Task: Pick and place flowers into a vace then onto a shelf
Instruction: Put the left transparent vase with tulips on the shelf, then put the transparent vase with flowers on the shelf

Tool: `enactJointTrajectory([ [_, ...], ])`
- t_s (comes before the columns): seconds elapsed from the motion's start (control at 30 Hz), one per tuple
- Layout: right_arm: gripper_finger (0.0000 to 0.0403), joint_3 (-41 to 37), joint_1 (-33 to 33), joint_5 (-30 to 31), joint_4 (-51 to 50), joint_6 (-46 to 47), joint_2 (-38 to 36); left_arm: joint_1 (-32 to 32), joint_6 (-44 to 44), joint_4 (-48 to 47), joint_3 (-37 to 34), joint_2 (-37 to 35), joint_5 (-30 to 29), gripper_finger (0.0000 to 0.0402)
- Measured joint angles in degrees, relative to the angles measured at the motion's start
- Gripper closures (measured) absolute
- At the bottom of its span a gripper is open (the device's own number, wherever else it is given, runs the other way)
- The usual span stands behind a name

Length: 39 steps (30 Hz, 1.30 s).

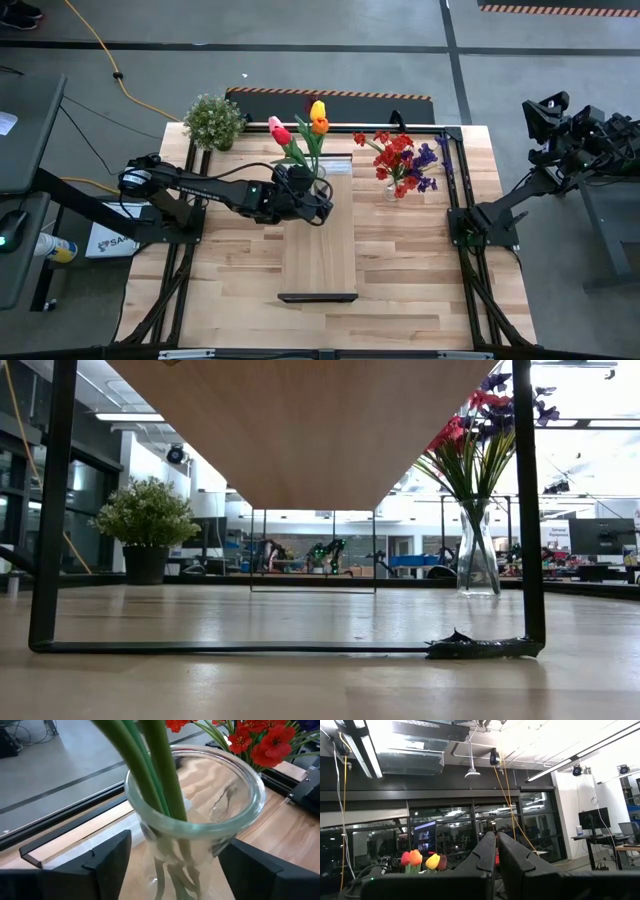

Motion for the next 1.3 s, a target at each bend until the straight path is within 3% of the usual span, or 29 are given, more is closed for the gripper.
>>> enactJointTrajectory([
  [0.37, 0.0391, 0.0, 0.0, 0.0, 0.01, 0.0, 0.0, 0.0, 0.01, -0.2, 0.0, 0.0, 1.89, 0.0004],
  [0.93, 0.0391, 0.0, 0.0, 1.03, 0.0, 0.01, 0.0, 0.0, 0.28, -3.07, -0.02, -0.04, 2.72, 0.001],
  [1.3, 0.0391, -0.02, 0.0, 1.06, 0.01, 0.0, -0.02, -0.48, 0.45, -7.19, -0.11, -3.62, 2.73, 0.0011],
])
